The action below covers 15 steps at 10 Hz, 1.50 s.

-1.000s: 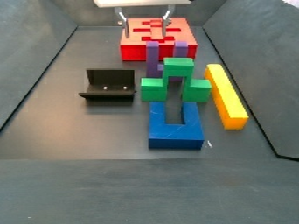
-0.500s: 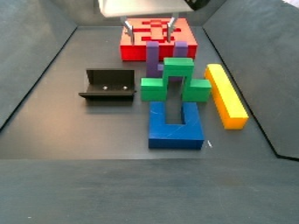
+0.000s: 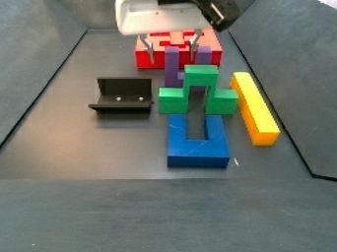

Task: Pick up the purple object. Move up. Move to above the board. Insert the purple object.
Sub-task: Pick up the purple object.

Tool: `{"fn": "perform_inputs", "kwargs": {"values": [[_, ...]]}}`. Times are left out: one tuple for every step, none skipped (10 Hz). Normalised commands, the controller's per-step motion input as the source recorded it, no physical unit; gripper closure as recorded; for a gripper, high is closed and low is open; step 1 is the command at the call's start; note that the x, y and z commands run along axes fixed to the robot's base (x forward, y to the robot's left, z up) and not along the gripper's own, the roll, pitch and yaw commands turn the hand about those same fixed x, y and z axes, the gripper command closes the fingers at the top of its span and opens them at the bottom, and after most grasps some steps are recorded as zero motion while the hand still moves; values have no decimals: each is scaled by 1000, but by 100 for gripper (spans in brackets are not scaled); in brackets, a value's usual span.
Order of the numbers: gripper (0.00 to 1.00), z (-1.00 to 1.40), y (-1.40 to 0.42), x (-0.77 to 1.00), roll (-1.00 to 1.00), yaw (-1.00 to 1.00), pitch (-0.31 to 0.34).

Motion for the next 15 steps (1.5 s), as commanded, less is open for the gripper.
{"fn": "perform_inputs", "kwargs": {"values": [[0,-211,0,0,0,0,0],[0,0,0,0,0,0,0],[100,0,0,0,0,0,0],[100,0,0,0,0,0,0],[100,0,0,0,0,0,0],[100,0,0,0,0,0,0],[100,0,0,0,0,0,0],[100,0,0,0,0,0,0],[100,0,0,0,0,0,0],[100,0,0,0,0,0,0],[100,0,0,0,0,0,0],[100,0,0,0,0,0,0],[100,0,0,0,0,0,0],[100,0,0,0,0,0,0],[100,0,0,0,0,0,0]]}}
